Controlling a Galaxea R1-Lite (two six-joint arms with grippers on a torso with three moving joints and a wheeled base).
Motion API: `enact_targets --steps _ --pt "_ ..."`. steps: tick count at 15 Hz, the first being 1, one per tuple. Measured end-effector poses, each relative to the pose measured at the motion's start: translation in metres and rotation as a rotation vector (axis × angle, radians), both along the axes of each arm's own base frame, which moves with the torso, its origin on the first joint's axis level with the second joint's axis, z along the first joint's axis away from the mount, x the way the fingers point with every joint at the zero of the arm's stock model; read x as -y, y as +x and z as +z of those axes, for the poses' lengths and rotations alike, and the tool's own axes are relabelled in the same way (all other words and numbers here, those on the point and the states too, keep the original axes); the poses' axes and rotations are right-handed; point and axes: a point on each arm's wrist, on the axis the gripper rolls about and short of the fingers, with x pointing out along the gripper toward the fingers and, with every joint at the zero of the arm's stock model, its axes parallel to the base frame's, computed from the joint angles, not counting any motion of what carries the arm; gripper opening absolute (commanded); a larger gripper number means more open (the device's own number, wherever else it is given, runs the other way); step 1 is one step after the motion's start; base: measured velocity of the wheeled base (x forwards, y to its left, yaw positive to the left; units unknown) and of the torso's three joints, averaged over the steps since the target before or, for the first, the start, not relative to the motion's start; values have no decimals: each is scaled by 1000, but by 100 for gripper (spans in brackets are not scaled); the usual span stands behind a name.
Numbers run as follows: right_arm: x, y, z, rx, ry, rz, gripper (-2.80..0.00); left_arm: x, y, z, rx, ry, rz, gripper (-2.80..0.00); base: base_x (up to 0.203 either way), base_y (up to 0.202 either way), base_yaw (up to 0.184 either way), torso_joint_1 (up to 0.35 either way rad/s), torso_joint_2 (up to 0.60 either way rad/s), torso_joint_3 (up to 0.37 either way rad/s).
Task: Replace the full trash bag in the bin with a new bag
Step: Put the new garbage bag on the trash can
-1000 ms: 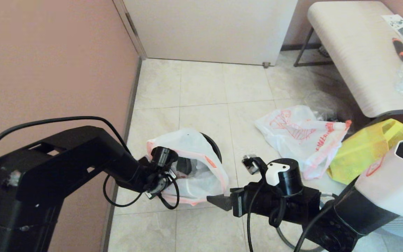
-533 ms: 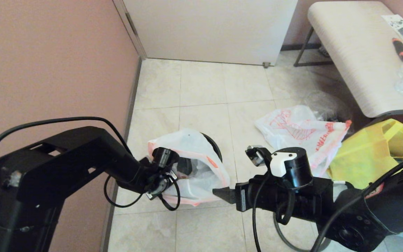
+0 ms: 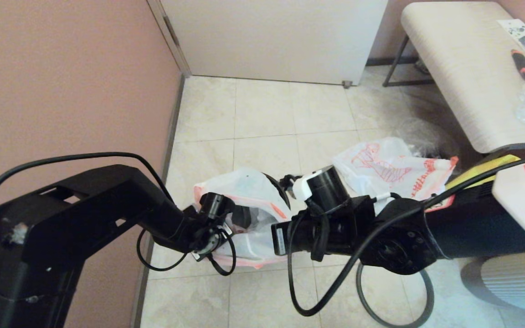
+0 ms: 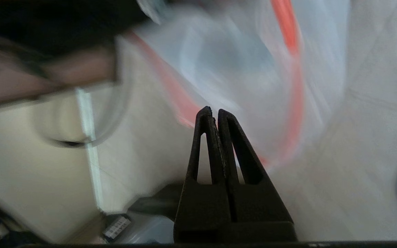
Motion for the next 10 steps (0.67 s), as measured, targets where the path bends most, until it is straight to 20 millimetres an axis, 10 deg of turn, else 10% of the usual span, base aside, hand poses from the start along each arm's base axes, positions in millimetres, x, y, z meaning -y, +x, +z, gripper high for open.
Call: enact_targets --steps 10 --pt "0 28 -73 -107 -160 -100 -280 0 0 0 1 -1 0 -280 0 0 0 0 0 0"
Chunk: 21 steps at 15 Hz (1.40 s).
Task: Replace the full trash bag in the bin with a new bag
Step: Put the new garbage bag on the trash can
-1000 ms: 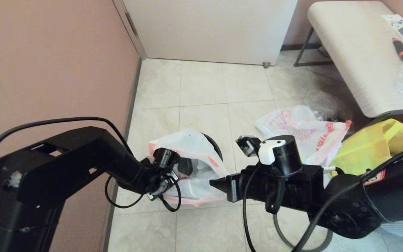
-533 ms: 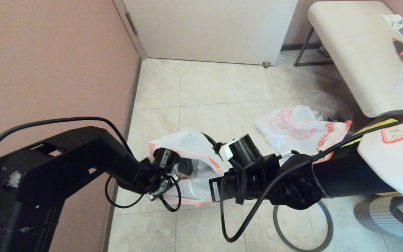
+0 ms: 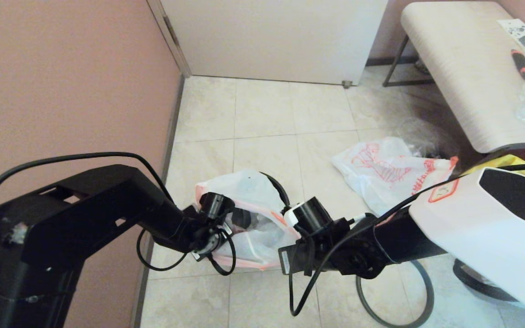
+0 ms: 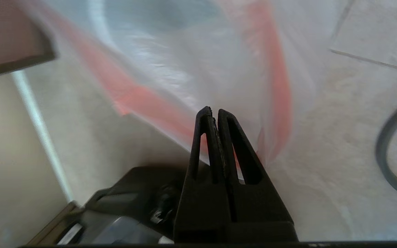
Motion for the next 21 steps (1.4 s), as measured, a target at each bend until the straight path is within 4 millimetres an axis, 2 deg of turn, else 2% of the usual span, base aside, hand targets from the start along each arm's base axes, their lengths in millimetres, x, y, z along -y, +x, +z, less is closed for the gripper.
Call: enact_targets --steps 7,11,13,16,21 --pt "-8 46 -45 68 28 -102 -280 0 -1 1 0 -2 -2 -280 0 0 0 0 0 0" --pt "1 82 -60 108 4 -202 -280 2 -3 2 -13 -27 -27 -280 0 0 0 0 0 0" --pt "8 95 -60 121 6 -236 -280 2 -5 2 -25 -31 -56 -280 0 0 0 0 0 0" --pt "15 101 -50 134 31 -269 -280 6 -8 0 -34 -23 -78 -280 0 0 0 0 0 0" --pt "26 104 -14 167 114 -330 -280 10 -13 -3 -55 -9 -128 -280 0 0 0 0 0 0"
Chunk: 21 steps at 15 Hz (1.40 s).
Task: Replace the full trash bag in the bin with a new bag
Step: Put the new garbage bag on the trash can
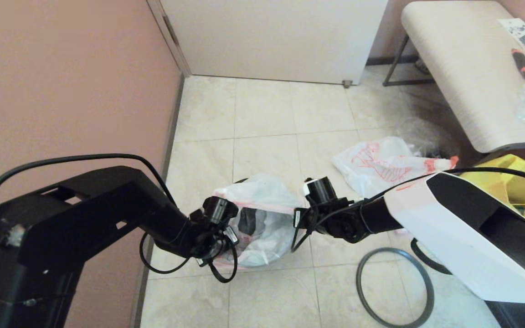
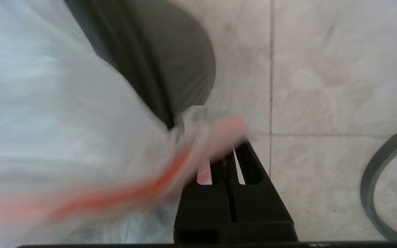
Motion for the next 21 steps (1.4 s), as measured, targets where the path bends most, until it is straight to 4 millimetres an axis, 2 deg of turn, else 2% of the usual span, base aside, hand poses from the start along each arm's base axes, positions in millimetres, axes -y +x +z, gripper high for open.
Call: enact_targets --steps 2,5,12,14,18,21 --pt "6 2 15 26 19 -13 -280 3 -3 -1 -4 3 -11 -280 0 0 0 0 0 0" --pt "13 5 28 51 34 -27 -280 7 -8 -3 -13 13 -42 -280 0 0 0 0 0 0" --pt "12 3 35 64 45 -25 -280 13 -21 -3 -22 -15 -177 -280 0 0 0 0 0 0" --pt "14 -2 43 60 61 -33 -280 14 -22 -3 -23 -10 -187 -280 0 0 0 0 0 0" --pt "17 -42 72 9 61 11 -280 15 -23 -3 -25 -8 -193 -280 0 0 0 0 0 0" --pt "14 -76 83 -81 46 169 -280 15 -23 -4 -26 -8 -194 -280 0 0 0 0 0 0"
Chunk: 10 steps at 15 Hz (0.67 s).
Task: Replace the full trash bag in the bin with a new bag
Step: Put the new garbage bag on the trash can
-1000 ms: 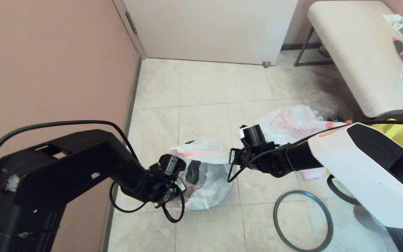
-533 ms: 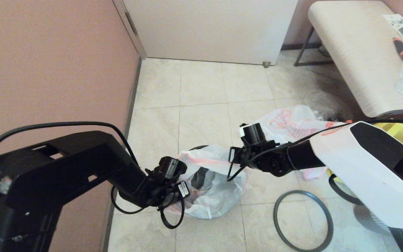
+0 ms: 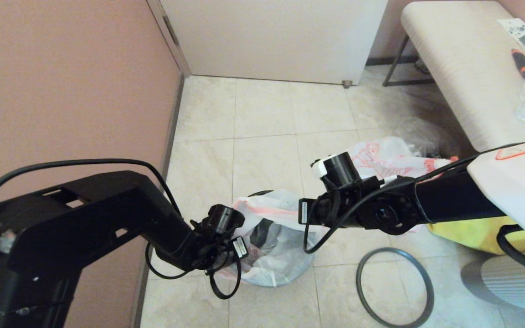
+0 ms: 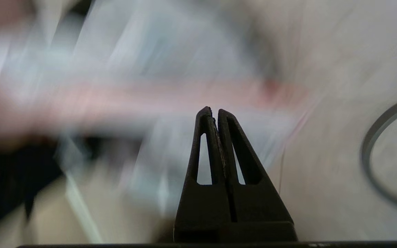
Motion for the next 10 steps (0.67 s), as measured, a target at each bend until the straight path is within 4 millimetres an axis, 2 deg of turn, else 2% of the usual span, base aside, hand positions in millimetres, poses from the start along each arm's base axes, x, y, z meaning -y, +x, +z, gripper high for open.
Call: enact_targets --steps 3,10 --pt "1 -9 -11 -73 -96 116 -280 0 -1 0 -2 -7 -6 -280 0 0 0 0 0 0" --pt "-16 10 -45 -69 -125 206 -280 1 -2 3 -4 -21 -19 -280 0 0 0 0 0 0"
